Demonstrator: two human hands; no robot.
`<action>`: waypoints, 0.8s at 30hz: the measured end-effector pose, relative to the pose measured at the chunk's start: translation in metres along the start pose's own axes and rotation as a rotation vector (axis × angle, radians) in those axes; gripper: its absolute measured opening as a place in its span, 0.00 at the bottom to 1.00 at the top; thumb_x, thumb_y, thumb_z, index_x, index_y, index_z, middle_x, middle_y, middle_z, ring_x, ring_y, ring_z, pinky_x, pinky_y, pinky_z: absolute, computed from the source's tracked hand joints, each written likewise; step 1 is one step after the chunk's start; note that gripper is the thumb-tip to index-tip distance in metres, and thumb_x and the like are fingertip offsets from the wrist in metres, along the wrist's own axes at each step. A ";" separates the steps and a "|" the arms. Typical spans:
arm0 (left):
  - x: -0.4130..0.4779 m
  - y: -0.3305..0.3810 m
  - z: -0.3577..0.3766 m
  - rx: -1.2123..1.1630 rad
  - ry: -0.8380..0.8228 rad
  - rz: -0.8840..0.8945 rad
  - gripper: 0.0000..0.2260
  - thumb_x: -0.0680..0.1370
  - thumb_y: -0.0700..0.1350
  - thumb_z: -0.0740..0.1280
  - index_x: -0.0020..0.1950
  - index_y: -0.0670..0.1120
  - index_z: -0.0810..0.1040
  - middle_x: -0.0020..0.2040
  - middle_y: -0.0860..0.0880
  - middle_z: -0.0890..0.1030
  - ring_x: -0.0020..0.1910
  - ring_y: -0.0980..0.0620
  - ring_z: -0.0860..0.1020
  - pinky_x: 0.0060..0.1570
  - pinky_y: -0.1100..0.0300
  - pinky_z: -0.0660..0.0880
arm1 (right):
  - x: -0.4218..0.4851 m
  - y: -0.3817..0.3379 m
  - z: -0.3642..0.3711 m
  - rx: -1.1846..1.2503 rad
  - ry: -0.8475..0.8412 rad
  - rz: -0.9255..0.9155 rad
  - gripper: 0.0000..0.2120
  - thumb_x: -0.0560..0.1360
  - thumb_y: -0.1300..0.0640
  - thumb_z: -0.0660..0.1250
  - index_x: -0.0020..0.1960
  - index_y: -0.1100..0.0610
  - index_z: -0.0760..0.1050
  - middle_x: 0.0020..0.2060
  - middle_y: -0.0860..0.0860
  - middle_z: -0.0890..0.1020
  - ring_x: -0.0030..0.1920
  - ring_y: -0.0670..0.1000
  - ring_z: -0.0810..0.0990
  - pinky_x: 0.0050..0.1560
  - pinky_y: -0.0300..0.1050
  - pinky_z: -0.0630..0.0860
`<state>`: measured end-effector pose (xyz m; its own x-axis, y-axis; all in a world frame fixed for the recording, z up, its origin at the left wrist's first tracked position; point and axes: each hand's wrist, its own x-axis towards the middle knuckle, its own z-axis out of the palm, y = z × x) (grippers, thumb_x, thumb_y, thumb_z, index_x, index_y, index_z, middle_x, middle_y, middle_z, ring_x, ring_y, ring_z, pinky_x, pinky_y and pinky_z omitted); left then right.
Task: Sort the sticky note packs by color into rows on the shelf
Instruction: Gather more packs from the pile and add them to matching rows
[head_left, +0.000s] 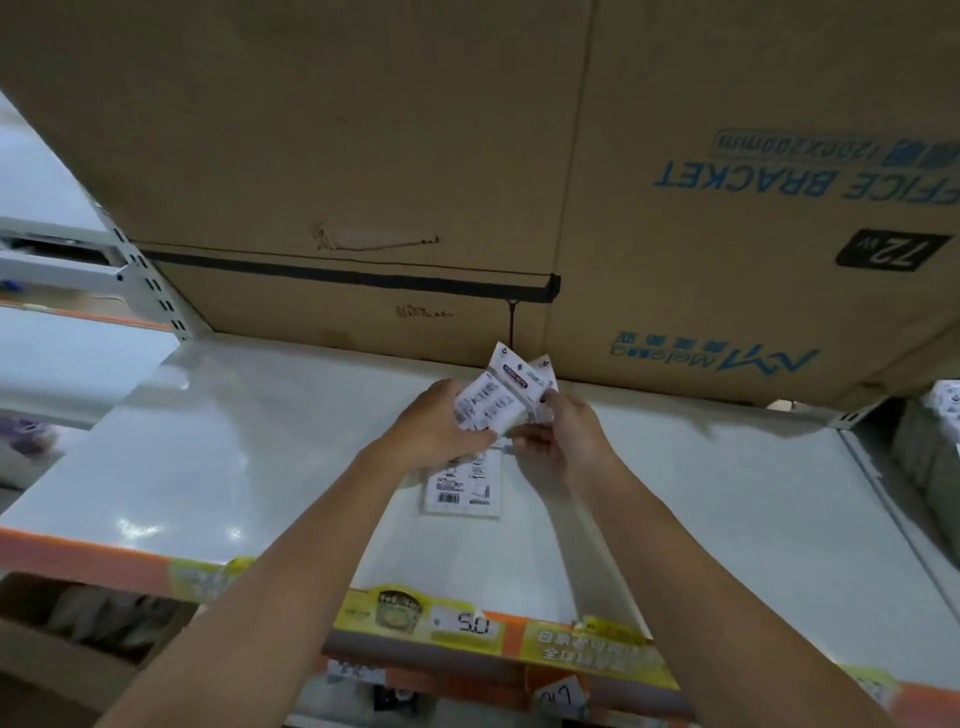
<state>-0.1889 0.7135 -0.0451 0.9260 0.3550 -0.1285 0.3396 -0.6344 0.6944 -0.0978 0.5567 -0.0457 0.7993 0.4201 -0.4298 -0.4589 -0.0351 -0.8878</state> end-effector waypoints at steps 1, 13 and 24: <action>0.000 0.001 -0.001 -0.023 -0.018 -0.008 0.25 0.70 0.56 0.75 0.61 0.53 0.68 0.56 0.55 0.78 0.49 0.58 0.77 0.41 0.61 0.73 | -0.003 0.001 -0.003 0.059 -0.043 -0.005 0.15 0.83 0.49 0.58 0.55 0.59 0.78 0.38 0.58 0.86 0.33 0.54 0.83 0.35 0.46 0.79; -0.024 0.018 0.017 0.356 0.174 -0.055 0.34 0.73 0.65 0.67 0.70 0.44 0.67 0.65 0.44 0.72 0.63 0.44 0.71 0.57 0.48 0.74 | -0.019 0.002 0.002 -0.399 0.108 -0.285 0.11 0.77 0.58 0.69 0.59 0.56 0.79 0.53 0.54 0.85 0.53 0.54 0.83 0.56 0.52 0.80; -0.062 0.027 0.055 0.611 0.126 -0.132 0.35 0.74 0.67 0.62 0.72 0.46 0.63 0.67 0.42 0.69 0.63 0.41 0.67 0.59 0.49 0.68 | -0.050 0.022 -0.076 -0.025 0.142 -0.168 0.08 0.79 0.58 0.67 0.56 0.61 0.79 0.49 0.56 0.87 0.48 0.57 0.86 0.50 0.53 0.81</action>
<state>-0.2282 0.6368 -0.0571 0.8560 0.5114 -0.0754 0.5168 -0.8439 0.1442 -0.1187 0.4659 -0.0560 0.9112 0.2898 -0.2929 -0.3065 0.0018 -0.9519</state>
